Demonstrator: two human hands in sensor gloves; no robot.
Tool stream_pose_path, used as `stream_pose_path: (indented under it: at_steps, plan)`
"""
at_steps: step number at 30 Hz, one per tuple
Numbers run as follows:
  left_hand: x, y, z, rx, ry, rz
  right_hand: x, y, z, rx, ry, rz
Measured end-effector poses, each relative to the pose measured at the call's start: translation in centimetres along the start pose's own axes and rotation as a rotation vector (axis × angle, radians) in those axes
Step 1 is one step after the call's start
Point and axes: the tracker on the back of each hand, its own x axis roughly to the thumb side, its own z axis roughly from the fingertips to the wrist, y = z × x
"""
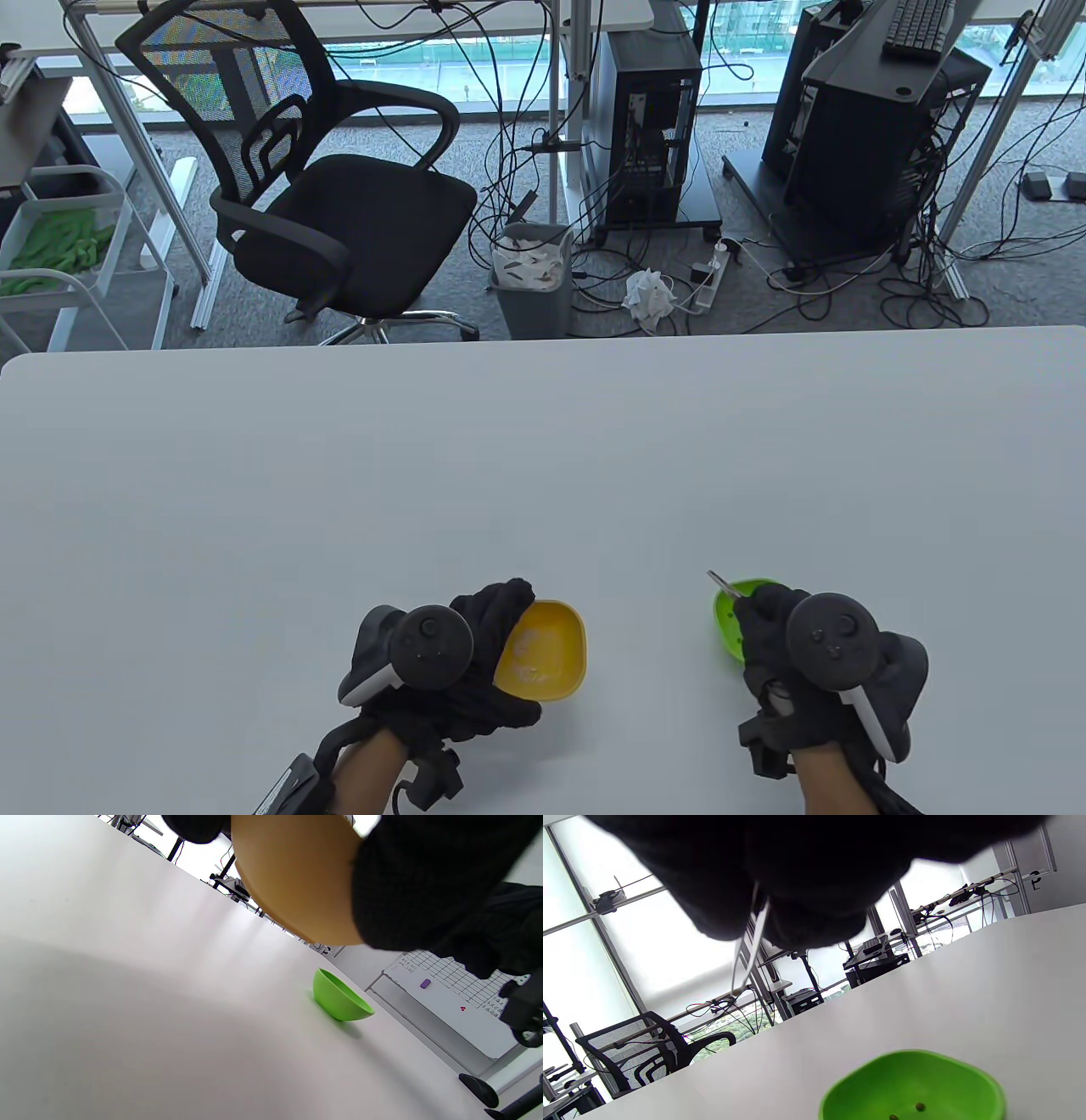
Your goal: Pick mung beans with tweezers into small dish
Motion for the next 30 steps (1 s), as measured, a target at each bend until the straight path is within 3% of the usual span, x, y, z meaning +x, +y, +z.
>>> stream_pose_path:
  at_steps: [5,30]
  plan:
    - [0.3,-0.2,0.1,-0.01,-0.006,-0.025,-1.9,1.9,0.1,-0.011,0.03,0.091]
    - [0.2,-0.3,0.2,-0.023,0.019,-0.033,-3.6,3.2,0.1,0.05,0.12,0.097]
